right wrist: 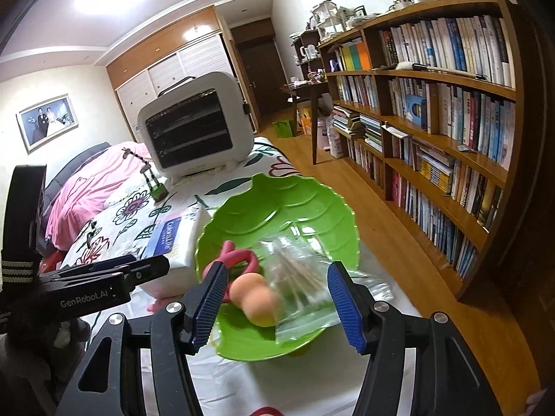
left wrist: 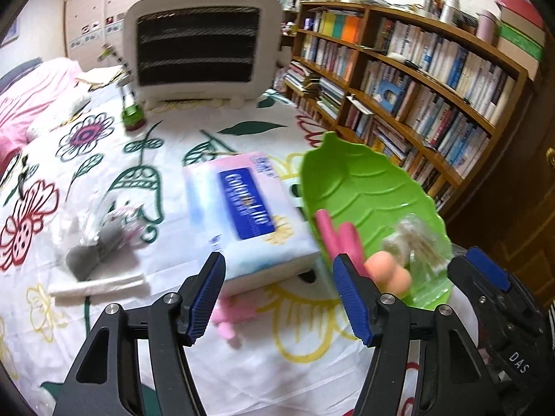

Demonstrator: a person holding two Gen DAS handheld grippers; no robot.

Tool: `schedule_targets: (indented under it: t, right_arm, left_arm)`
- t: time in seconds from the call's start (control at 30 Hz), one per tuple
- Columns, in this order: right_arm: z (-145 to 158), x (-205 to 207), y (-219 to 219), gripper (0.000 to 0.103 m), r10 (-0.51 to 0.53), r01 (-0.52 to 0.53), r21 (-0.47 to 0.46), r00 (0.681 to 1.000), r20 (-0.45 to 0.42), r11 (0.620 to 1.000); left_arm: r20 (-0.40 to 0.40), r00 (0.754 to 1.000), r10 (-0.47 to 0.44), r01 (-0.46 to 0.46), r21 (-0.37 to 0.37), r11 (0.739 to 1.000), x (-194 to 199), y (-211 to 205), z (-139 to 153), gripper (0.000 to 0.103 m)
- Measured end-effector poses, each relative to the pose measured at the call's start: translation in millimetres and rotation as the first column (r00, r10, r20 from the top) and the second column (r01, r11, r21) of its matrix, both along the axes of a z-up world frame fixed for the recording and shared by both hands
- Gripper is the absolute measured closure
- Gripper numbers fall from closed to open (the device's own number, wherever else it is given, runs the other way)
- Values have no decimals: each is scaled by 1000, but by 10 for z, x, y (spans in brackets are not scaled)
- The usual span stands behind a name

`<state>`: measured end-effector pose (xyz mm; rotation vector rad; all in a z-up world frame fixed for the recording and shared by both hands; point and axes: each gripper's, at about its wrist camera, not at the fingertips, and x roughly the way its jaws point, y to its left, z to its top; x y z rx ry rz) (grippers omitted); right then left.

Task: Organize soft objects
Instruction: 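Withdraw both grippers from the tray back over the bedsheet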

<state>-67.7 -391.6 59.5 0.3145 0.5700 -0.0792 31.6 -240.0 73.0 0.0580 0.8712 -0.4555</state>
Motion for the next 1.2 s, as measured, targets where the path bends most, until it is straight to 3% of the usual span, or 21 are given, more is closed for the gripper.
schedule_targets:
  t: [0.63,1.2]
  right_arm:
    - [-33,94,608,37,140,-141,-17,990,-32,990]
    - [-34,275,1258,35,275,-276,-12,960,-52,961]
  left_arm:
    - [-18,984,176,-175,16,984,-182,1014,-128,35]
    - [-13,920,392,-390,57,919,-525,2191,-188,31]
